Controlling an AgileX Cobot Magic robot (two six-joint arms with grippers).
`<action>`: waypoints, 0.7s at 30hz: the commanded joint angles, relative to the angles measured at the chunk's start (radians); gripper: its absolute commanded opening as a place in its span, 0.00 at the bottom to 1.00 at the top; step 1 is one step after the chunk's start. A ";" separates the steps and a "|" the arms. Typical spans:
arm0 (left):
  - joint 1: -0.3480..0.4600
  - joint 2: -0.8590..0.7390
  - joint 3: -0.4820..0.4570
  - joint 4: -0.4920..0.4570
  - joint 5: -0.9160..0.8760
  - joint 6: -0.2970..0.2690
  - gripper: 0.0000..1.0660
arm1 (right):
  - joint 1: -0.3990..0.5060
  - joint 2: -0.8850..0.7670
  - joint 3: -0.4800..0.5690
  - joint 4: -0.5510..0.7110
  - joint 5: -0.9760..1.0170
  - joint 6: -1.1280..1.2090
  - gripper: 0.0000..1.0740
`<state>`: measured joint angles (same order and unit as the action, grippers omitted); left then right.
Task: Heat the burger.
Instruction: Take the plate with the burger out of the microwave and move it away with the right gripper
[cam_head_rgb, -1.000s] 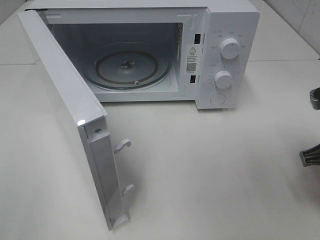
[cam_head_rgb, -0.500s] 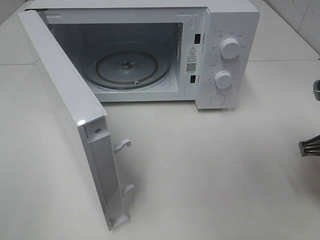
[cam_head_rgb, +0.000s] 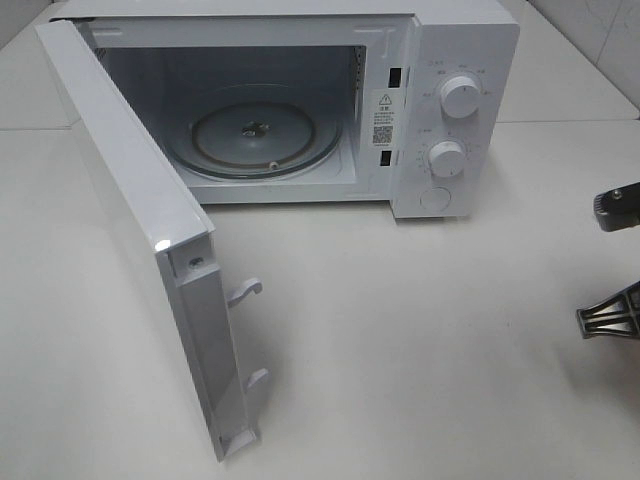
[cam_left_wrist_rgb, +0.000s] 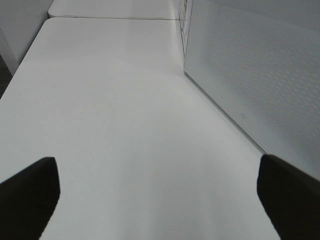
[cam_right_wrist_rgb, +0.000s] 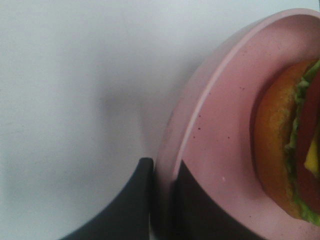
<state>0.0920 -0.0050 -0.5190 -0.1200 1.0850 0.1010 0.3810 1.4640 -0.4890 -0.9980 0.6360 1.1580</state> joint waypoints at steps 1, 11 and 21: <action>0.003 -0.012 0.002 -0.008 -0.012 -0.004 0.94 | -0.007 0.029 -0.008 -0.058 0.018 0.019 0.03; 0.003 -0.012 0.002 -0.008 -0.012 -0.004 0.94 | -0.007 0.197 -0.008 -0.085 -0.026 0.092 0.04; 0.003 -0.012 0.002 -0.008 -0.012 -0.004 0.94 | -0.007 0.218 -0.010 -0.081 -0.030 0.076 0.18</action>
<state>0.0920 -0.0050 -0.5190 -0.1200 1.0850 0.1010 0.3810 1.6840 -0.4910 -1.0600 0.5820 1.2460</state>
